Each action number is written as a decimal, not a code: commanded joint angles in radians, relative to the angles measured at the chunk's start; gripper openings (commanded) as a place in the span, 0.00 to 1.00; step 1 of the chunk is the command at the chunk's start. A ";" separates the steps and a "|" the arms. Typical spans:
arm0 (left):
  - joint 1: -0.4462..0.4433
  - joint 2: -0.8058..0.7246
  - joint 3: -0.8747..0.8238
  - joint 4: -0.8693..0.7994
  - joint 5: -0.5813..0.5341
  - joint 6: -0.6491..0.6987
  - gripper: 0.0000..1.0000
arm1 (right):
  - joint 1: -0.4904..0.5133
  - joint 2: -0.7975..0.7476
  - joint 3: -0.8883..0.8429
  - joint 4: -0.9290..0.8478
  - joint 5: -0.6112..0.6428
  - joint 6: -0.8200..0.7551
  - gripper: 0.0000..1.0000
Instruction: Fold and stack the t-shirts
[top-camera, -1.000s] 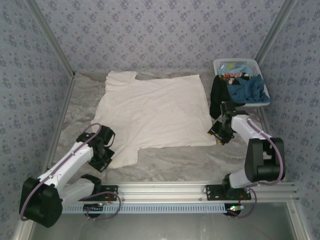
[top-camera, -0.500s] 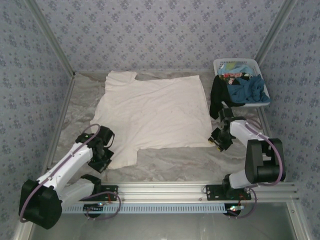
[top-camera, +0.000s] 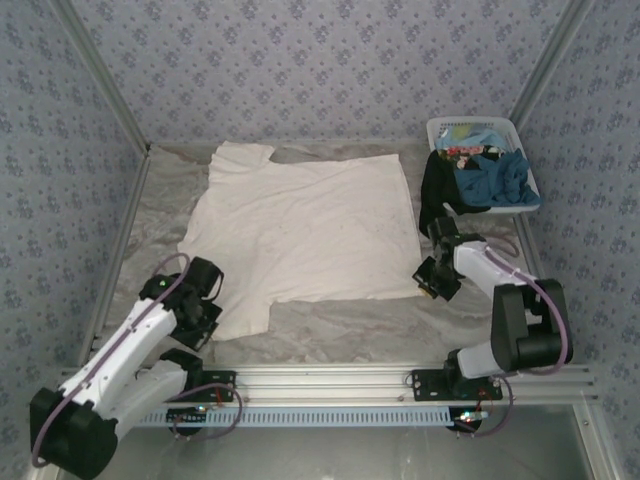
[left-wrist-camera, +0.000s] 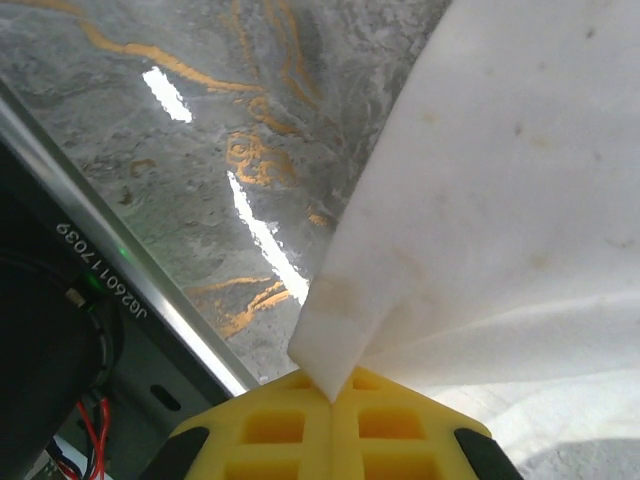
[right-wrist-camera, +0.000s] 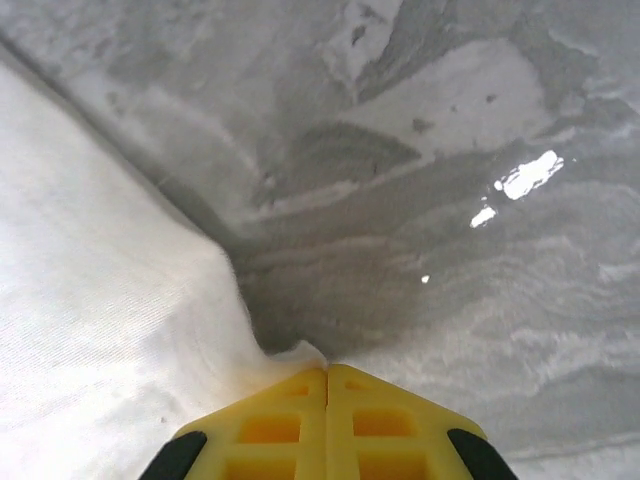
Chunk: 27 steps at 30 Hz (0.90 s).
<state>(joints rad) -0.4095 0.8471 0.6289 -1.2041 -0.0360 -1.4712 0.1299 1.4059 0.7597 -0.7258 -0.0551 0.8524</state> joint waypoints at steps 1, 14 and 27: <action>-0.024 -0.066 0.047 -0.156 -0.029 -0.101 0.00 | 0.019 -0.082 0.006 -0.105 0.059 0.000 0.00; -0.153 -0.093 0.114 -0.191 -0.105 -0.152 0.00 | 0.200 -0.345 -0.078 -0.295 0.086 0.151 0.00; -0.020 0.218 0.376 0.078 -0.153 0.192 0.00 | 0.160 -0.222 0.091 -0.284 0.065 0.095 0.00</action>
<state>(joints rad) -0.4622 1.0374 0.9562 -1.1877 -0.1871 -1.3769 0.3084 1.1606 0.7933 -0.9798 -0.0109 0.9604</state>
